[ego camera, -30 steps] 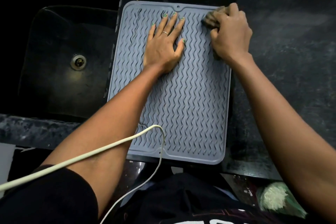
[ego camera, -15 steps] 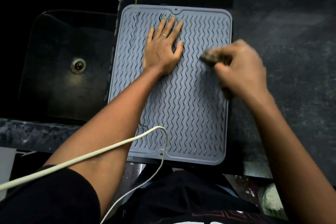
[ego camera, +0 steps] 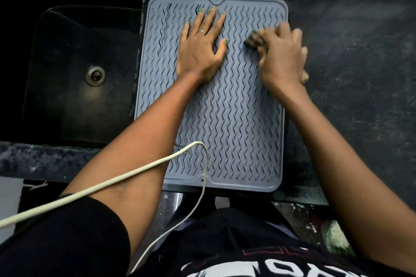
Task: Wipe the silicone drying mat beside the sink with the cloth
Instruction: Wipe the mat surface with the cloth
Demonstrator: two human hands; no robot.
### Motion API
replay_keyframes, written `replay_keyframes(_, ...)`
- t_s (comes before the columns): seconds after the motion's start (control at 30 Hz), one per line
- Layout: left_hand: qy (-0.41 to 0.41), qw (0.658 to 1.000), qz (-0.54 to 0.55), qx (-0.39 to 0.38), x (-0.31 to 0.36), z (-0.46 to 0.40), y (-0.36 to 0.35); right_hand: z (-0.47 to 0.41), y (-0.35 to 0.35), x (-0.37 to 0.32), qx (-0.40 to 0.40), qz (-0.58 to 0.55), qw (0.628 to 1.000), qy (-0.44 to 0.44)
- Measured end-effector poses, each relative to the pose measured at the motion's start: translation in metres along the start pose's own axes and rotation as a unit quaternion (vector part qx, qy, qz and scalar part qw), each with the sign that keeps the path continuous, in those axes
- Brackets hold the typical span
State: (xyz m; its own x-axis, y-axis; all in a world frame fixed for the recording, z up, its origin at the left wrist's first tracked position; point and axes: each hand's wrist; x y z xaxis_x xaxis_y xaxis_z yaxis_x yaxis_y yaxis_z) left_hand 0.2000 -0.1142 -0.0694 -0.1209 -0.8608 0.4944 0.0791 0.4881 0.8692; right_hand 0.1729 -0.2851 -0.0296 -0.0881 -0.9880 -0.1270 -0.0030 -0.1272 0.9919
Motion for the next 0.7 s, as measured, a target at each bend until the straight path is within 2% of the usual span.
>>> replay_keyframes(0.2,-0.002,1.000,-0.003,-0.001,-0.001,0.000,0.000,0.128,0.013,0.008,-0.042,0.032,0.997,0.059)
replay_keyframes(0.3,-0.002,1.000,-0.001,0.000,-0.001,0.000,-0.001,0.151,0.022,0.012,-0.096,0.052,0.990,0.084)
replay_keyframes(0.33,-0.002,1.000,0.000,0.000,-0.001,0.000,-0.001,0.147,0.027,0.015,-0.125,0.047,0.987,0.091)
replay_keyframes(0.4,-0.002,1.000,-0.002,0.000,-0.001,0.000,0.000,0.122,0.038,0.020,-0.147,-0.034,0.986,0.078)
replay_keyframes(0.43,-0.002,1.000,-0.005,0.000,-0.001,0.000,-0.001,0.105,0.045,0.021,-0.132,-0.088,0.985,0.063)
replay_keyframes(0.5,-0.001,1.000,-0.004,0.000,-0.002,0.001,-0.002,0.063,0.054,0.020,-0.049,-0.149,0.987,0.032)
replay_keyframes(0.57,0.000,1.000,-0.003,0.002,-0.002,0.001,-0.002,0.013,0.054,0.014,0.026,-0.150,0.988,-0.006)
replay_keyframes(0.6,-0.001,1.000,-0.003,0.004,-0.002,0.001,-0.001,-0.012,0.050,0.009,0.038,-0.138,0.990,-0.014)
replay_keyframes(0.7,-0.005,1.000,-0.006,0.006,0.000,0.001,-0.002,-0.050,0.027,0.001,-0.001,-0.066,0.998,-0.008)
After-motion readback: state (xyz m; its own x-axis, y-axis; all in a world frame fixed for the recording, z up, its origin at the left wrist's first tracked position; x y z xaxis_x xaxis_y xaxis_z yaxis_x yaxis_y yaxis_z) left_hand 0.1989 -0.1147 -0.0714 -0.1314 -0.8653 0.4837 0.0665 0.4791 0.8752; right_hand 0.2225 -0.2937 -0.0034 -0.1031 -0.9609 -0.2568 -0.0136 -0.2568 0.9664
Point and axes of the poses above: each hand's wrist, its own z-axis away from the middle knuckle, its own y-axis out of the back of the hand, x = y × z, and after that the axes turned 11 degrees about z, right-handed
